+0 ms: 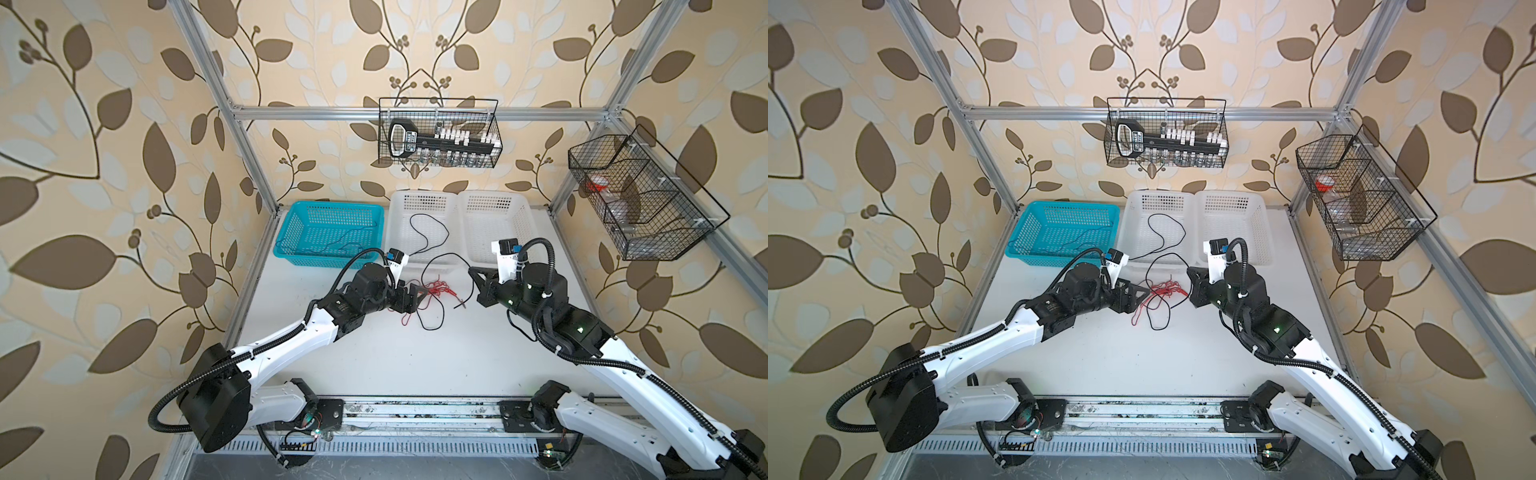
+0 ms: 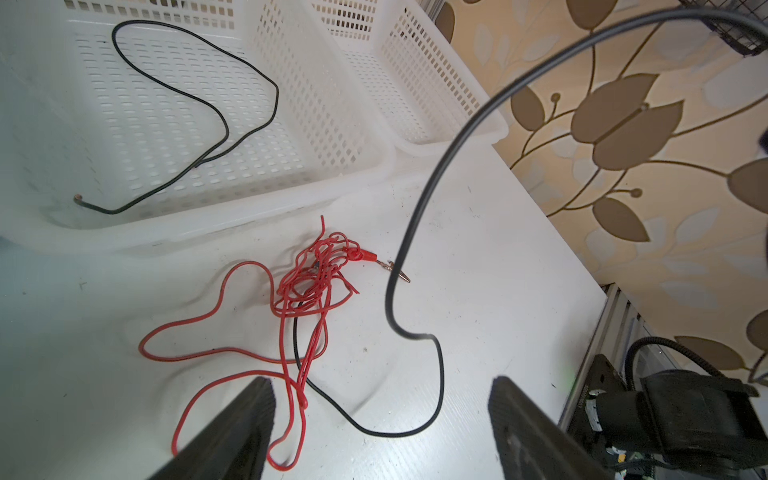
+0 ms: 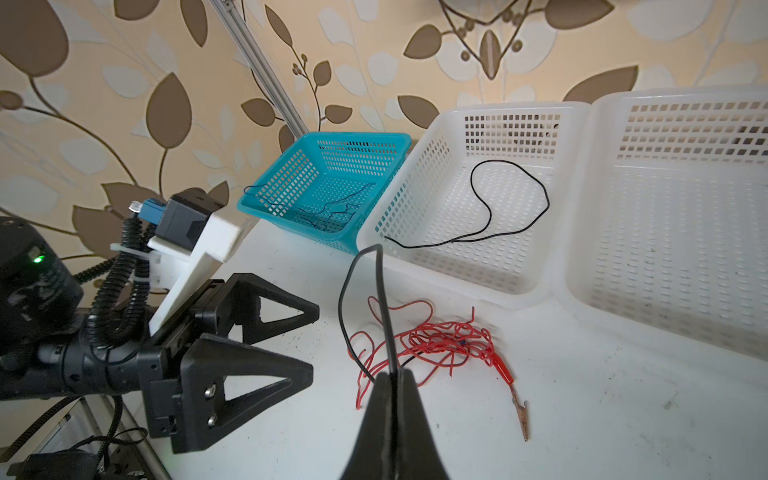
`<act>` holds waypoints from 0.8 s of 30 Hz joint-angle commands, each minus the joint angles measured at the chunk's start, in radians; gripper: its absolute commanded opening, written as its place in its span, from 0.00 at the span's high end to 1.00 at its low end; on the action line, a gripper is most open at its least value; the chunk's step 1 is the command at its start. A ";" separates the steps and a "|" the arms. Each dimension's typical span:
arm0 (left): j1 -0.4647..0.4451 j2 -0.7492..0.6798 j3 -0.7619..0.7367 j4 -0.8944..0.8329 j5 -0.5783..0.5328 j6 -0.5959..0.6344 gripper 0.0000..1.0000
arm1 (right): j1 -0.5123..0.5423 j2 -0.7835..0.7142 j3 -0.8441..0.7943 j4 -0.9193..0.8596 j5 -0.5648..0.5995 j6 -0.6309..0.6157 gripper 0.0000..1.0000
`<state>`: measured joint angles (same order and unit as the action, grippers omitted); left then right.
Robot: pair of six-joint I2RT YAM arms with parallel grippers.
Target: Untangle the cables
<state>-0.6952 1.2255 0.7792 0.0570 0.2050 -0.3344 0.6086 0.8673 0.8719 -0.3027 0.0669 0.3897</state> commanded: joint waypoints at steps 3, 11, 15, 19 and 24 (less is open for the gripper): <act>-0.009 0.011 0.011 0.081 0.010 0.018 0.17 | 0.005 0.031 0.037 0.049 -0.013 -0.019 1.00; -0.043 0.106 0.022 0.169 -0.003 -0.029 0.18 | 0.004 -0.003 0.042 0.065 -0.059 -0.008 1.00; -0.080 0.148 0.047 0.169 -0.019 -0.021 0.25 | 0.005 -0.046 0.031 0.062 -0.038 0.001 1.00; -0.105 0.176 0.074 0.159 -0.050 -0.015 0.39 | 0.002 -0.069 0.036 0.057 -0.037 0.000 1.00; -0.116 0.192 0.120 0.146 -0.072 -0.018 0.61 | 0.003 -0.079 0.050 0.048 -0.041 -0.011 1.00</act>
<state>-0.8059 1.4166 0.8345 0.1684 0.1658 -0.3656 0.6086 0.8009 0.8864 -0.2588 0.0261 0.3843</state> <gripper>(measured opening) 0.401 0.048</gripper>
